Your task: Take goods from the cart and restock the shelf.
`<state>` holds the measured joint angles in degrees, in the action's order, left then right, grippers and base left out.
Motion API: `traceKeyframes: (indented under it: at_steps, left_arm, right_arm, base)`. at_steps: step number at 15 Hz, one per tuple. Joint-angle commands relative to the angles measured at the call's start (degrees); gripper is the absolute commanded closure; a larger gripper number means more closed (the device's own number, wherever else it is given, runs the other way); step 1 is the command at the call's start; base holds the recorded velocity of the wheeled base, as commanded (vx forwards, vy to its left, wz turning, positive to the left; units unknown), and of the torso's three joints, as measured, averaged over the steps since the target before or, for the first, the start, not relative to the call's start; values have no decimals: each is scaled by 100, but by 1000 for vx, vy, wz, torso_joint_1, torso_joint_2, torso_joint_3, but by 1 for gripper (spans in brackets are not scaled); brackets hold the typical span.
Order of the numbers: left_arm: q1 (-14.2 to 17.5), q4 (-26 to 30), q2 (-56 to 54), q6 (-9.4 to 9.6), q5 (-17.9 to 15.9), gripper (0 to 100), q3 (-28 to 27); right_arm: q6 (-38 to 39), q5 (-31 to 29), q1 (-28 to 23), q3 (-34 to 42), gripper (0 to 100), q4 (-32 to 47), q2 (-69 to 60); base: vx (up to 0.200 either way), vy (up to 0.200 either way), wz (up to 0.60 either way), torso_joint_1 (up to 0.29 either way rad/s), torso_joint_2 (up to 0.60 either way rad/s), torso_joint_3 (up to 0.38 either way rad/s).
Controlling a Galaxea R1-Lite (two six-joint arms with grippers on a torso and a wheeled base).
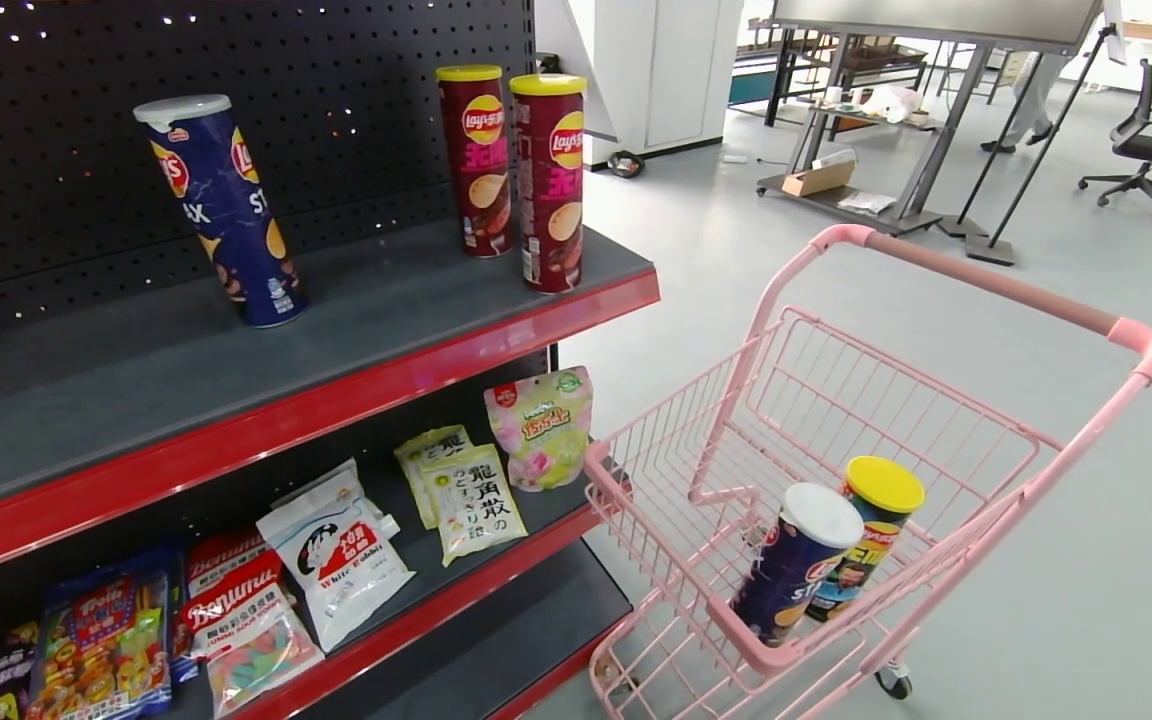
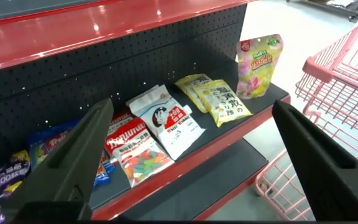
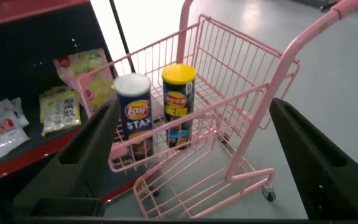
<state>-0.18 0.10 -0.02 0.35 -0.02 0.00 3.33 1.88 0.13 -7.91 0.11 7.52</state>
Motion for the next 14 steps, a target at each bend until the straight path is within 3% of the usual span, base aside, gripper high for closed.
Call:
traceKeyframes:
  at_steps: [1, 2, 3, 4, 5, 7, 10, 14]
  left_arm:
    - [1, -1, 2, 0, 2, 0, 0]
    - [1, -1, 2, 0, 2, 0, 0]
    - [1, -1, 2, 0, 2, 0, 0]
    - [1, -1, 2, 0, 2, 0, 0]
    - [1, -1, 2, 0, 2, 0, 0]
    - [1, -1, 2, 0, 2, 0, 0]
    - [1, -1, 2, 0, 2, 0, 0]
    - [1, -1, 2, 9, 2, 0, 0]
  right_arm:
    - [449, 384, 479, -2021, 0, -37, 3080]
    - [432, 392, 523, -2048, 0, -248, 3801]
    - [757, 436, 725, -1986, 0, -1505, 4978]
    - [994, 463, 1006, -1889, 0, -2138, 5435]
    - [1276, 463, 1630, -1520, 0, -2955, 6042]
    - [1337, 463, 2210, -1046, 0, -3034, 6464]
    - [1908, 463, 2281, -914, 0, -3052, 6868]
    - [1961, 454, 2430, -685, 0, -3052, 7167]
  base:
    - [0, 0, 0, 0, 0, 0]
    - [0, 0, 0, 0, 0, 0]
    - [0, 0, 0, 0, 0, 0]
    - [0, 0, 0, 0, 0, 0]
    - [0, 0, 0, 0, 0, 0]
    - [0, 0, 0, 0, 0, 0]
    - [0, 0, 0, 0, 0, 0]
    - [0, 0, 0, 0, 0, 0]
